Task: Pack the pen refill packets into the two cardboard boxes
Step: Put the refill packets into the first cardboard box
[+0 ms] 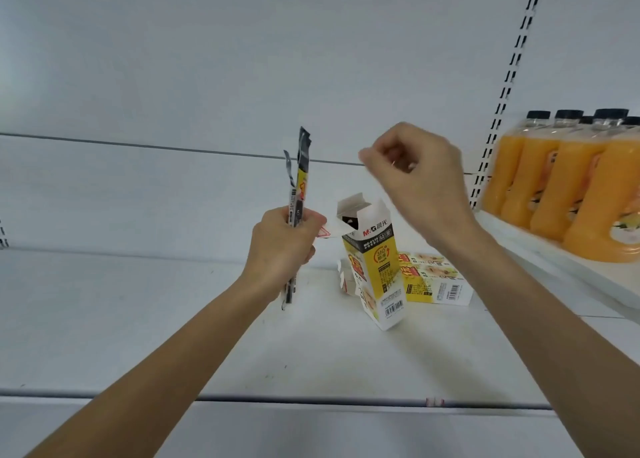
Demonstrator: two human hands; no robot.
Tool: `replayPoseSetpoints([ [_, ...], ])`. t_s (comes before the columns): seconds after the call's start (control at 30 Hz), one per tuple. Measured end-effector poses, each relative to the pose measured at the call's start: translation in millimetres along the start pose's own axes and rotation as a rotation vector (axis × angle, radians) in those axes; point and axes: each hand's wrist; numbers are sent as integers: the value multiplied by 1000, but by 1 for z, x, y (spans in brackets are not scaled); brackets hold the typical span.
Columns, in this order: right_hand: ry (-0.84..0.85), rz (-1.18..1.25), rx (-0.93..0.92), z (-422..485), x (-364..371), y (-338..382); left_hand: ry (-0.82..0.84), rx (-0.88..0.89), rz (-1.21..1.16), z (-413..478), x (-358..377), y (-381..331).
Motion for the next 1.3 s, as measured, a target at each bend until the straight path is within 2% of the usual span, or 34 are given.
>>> replayPoseSetpoints([
  [0.1,342,-283,132,-10,20,14,2,95,113,-6,4,-5],
  [0.17,407,-441,176,-12,30,17,21,119,166,-9,7,-8],
  [0.33,368,-425,112,-11,38,16,90,115,145,-12,9,-9],
  [0.43,293,-189,124,-7,27,18,120,122,71,-15,8,-9],
  [0.57,-15,140,146,16,-14,21,126,149,105,-14,1,-3],
  [0.67,-192,153,14,29,-42,14,99,107,64,-12,-6,3],
  [0.73,-170,62,-60,27,-46,7,94,79,16,-11,-7,5],
  [0.97,72,-220,-279,11,-33,1,91,82,-9,-8,-3,7],
  [1.07,134,-262,-318,13,-34,7,89,84,-8,-5,-2,8],
  [1.17,266,-358,-323,14,-32,8,76,78,-21,-4,0,10],
  [1.3,295,-215,-300,12,-31,2,71,70,-42,-3,1,10],
])
Point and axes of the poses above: each hand's wrist, its own z-axis towards the middle knuckle, its own x-axis out of the palm, y = z × x, and after that the axes turned 2 degrees about z, right-handed
